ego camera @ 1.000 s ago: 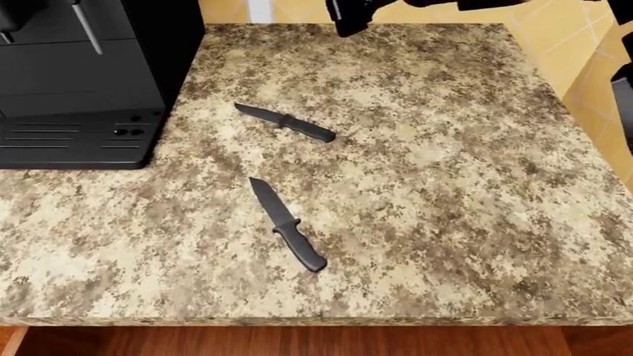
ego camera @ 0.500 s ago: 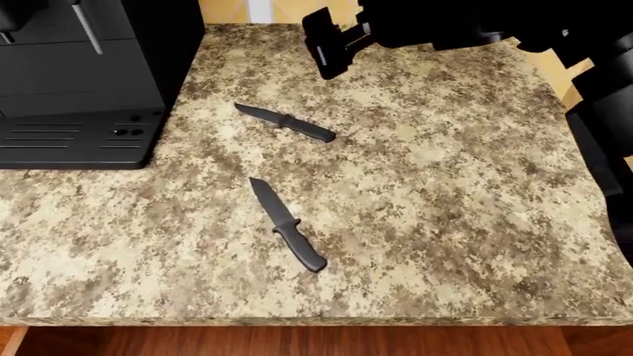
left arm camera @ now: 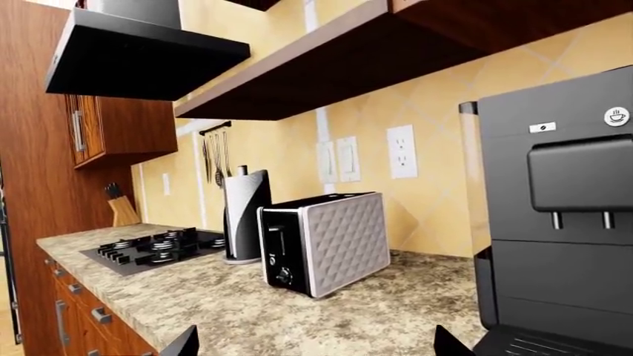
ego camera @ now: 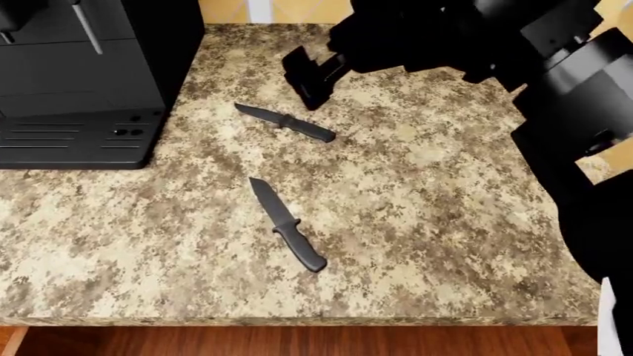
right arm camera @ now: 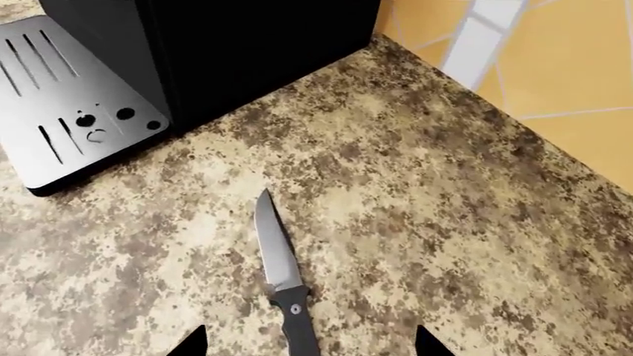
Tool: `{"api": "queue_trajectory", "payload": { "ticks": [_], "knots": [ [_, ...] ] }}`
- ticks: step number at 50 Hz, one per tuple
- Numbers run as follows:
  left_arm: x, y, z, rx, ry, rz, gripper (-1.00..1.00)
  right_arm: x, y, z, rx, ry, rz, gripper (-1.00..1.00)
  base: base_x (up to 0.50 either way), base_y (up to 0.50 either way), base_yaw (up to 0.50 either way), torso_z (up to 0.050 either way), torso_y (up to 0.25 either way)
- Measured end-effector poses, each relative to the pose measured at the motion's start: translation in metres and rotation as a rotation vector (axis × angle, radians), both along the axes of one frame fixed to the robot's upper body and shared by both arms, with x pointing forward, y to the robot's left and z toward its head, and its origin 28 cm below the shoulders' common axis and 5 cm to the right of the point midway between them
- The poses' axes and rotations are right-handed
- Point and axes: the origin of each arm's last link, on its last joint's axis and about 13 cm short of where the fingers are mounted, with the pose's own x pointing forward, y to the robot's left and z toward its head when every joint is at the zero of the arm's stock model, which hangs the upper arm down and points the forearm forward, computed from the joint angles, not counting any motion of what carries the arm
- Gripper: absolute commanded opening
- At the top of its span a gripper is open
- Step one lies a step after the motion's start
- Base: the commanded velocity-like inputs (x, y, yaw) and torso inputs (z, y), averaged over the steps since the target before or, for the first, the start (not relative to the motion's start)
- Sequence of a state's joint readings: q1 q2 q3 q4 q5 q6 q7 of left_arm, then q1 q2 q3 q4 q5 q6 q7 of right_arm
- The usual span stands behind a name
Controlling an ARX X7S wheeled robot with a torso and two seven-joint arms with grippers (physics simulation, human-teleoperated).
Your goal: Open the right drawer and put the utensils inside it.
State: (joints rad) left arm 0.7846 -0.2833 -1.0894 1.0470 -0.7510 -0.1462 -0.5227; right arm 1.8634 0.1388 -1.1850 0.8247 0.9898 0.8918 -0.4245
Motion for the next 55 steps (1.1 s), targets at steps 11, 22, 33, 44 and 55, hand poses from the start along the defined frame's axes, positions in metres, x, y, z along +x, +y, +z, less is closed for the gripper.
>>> {"api": "queue_trajectory", "payload": {
  "ticks": [11,22,33,44,55],
  "knots": [
    [0.001,0.000,-0.001,0.005,0.010,0.003,1.00,0.015,0.006,-0.010,-0.013,0.022,0.017,1.00,0.00,0.00,0.00,0.000,0.000],
    [0.002,-0.001,-0.003,0.010,0.021,0.007,1.00,0.021,0.009,-0.023,-0.036,0.037,0.040,1.00,0.00,0.00,0.00,0.000,0.000],
    [0.003,-0.001,-0.004,0.012,0.033,0.010,1.00,0.025,0.007,-0.024,-0.069,0.010,0.078,1.00,0.00,0.00,0.00,0.000,0.000],
    [0.003,-0.002,-0.006,0.013,0.042,0.014,1.00,0.027,0.008,-0.029,-0.078,0.011,0.110,1.00,0.00,0.00,0.00,0.000,0.000],
    [0.005,-0.003,-0.008,0.008,0.059,0.015,1.00,0.028,0.010,-0.035,-0.038,0.049,0.142,1.00,0.00,0.00,0.00,0.000,0.000]
  ]
}}
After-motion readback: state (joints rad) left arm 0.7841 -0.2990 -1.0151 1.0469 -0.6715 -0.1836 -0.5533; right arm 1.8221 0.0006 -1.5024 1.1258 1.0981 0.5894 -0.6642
